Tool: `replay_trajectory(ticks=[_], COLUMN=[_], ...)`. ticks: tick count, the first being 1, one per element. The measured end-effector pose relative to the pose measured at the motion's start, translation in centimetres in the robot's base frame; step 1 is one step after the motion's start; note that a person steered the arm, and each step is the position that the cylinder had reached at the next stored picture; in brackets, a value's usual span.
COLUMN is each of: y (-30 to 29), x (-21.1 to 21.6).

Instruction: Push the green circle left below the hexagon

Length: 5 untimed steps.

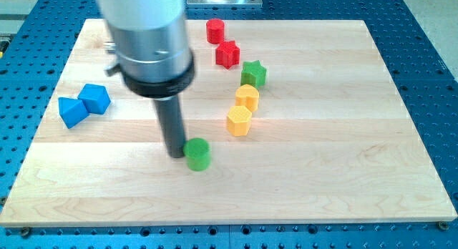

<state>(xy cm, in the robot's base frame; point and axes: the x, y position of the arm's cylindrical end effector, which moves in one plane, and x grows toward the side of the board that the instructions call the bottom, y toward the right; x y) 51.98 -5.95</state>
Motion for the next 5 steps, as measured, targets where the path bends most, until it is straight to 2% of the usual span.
replay_trajectory(ticks=[1, 2, 3, 4, 5], y=[-1.0, 1.7, 2.8, 2.9, -2.7], x=[1.5, 4.6, 2.7, 2.8, 6.4])
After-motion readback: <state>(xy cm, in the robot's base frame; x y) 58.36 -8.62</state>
